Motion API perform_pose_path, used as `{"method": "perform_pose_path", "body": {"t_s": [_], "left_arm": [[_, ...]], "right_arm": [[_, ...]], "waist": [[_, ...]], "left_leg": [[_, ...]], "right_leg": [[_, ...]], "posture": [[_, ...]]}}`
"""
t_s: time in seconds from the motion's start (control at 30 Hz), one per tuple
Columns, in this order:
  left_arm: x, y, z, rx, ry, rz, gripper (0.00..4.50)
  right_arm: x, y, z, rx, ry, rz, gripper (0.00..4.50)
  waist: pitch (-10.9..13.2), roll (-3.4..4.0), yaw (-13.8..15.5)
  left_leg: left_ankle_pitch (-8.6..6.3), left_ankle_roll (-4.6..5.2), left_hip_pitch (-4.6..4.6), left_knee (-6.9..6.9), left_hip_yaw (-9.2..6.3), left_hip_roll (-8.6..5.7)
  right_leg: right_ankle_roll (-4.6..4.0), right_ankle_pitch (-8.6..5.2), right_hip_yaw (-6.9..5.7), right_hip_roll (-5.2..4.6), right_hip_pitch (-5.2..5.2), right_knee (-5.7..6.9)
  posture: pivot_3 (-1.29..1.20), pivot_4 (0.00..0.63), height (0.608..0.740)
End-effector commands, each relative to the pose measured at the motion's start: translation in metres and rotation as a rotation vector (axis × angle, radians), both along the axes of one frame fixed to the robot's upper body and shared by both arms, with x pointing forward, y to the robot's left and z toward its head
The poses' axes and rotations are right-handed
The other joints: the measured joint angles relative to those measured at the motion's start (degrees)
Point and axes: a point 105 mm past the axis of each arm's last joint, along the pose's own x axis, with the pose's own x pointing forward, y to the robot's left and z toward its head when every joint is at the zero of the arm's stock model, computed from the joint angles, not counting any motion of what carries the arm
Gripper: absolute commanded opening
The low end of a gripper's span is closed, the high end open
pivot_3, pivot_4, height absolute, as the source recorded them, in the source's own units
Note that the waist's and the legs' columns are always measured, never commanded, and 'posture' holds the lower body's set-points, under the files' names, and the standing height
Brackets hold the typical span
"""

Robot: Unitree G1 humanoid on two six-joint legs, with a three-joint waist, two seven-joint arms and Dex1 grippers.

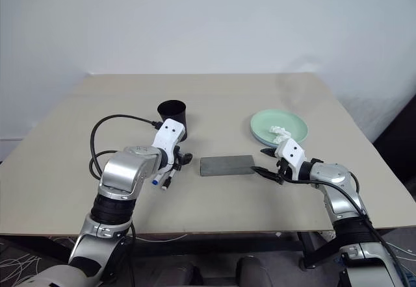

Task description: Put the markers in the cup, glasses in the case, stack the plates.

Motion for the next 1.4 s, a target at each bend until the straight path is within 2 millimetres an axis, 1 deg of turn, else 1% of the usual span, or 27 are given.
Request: {"method": "perform_pose_path", "body": {"t_s": [0.03,0.3,0.47,0.67,0.8,0.93,1.1,1.2,1.4], "left_arm": [[-0.002,-0.002,0.010,-0.027,-0.007,0.028,2.88],[-0.002,0.001,0.003,0.039,0.003,0.046,2.88],[-0.001,0.002,0.000,0.046,0.006,0.053,2.88],[-0.002,-0.001,-0.006,-0.006,0.041,0.067,2.88],[-0.002,-0.002,-0.010,0.000,0.056,0.065,2.88],[-0.003,0.002,-0.016,0.022,0.084,0.077,2.88],[0.000,0.003,-0.012,0.021,0.071,0.086,2.88],[0.000,0.005,-0.016,0.030,0.082,0.096,2.88],[-0.003,0.000,-0.021,-0.021,0.115,0.097,2.88]], "right_arm": [[0.003,0.003,0.014,0.011,-0.056,0.014,3.26],[0.004,0.006,0.014,0.016,-0.058,0.018,3.26],[0.004,0.006,0.014,0.017,-0.058,0.016,3.26],[0.004,0.005,0.014,0.018,-0.061,0.013,3.26],[0.004,0.005,0.015,0.017,-0.065,0.011,3.26],[0.005,0.005,0.015,0.016,-0.067,0.010,3.26],[0.004,0.005,0.015,0.016,-0.067,0.009,3.26],[0.004,0.005,0.015,0.018,-0.067,0.009,3.26],[0.005,0.005,0.015,0.019,-0.068,0.008,3.26]], "waist": [[0.00,0.00,0.01],[0.00,0.00,-0.01],[0.00,0.00,0.01],[0.00,0.00,0.01],[0.00,0.00,0.01],[0.00,0.00,-0.01],[0.00,0.00,0.00],[0.00,0.00,0.00],[0.00,0.00,0.01]], "left_leg": [[0.00,0.00,0.00,0.00,0.00,0.00],[-0.01,-0.01,-0.01,-0.03,-0.02,-0.01],[0.00,-0.02,-0.01,-0.03,-0.01,-0.01],[0.00,-0.02,-0.01,-0.03,-0.02,-0.02],[0.00,-0.02,-0.02,-0.03,-0.02,-0.03],[0.00,-0.02,-0.01,-0.03,-0.01,-0.02],[0.00,-0.02,-0.02,-0.03,-0.01,-0.03],[0.00,-0.03,-0.02,-0.03,-0.02,-0.03],[0.00,-0.03,-0.02,-0.03,-0.02,-0.03]], "right_leg": [[0.00,0.00,0.00,0.00,0.00,0.00],[0.00,0.00,0.00,-0.01,-0.02,0.00],[0.00,0.00,0.00,-0.01,-0.02,0.00],[0.00,0.00,0.00,-0.01,-0.02,0.00],[0.00,0.00,0.00,-0.01,-0.02,0.00],[0.00,0.00,0.00,-0.01,-0.03,0.00],[0.00,0.00,0.00,-0.01,-0.02,-0.01],[0.00,0.00,0.00,-0.01,-0.03,-0.01],[0.00,0.00,0.00,-0.02,-0.02,-0.01]], "posture": [[0.00,0.000,0.733],[0.00,0.000,0.733],[0.00,0.000,0.733],[0.00,0.000,0.733],[0.00,0.000,0.733],[0.00,0.000,0.733],[0.00,0.000,0.733],[0.00,0.000,0.733],[0.00,0.000,0.733]]}}
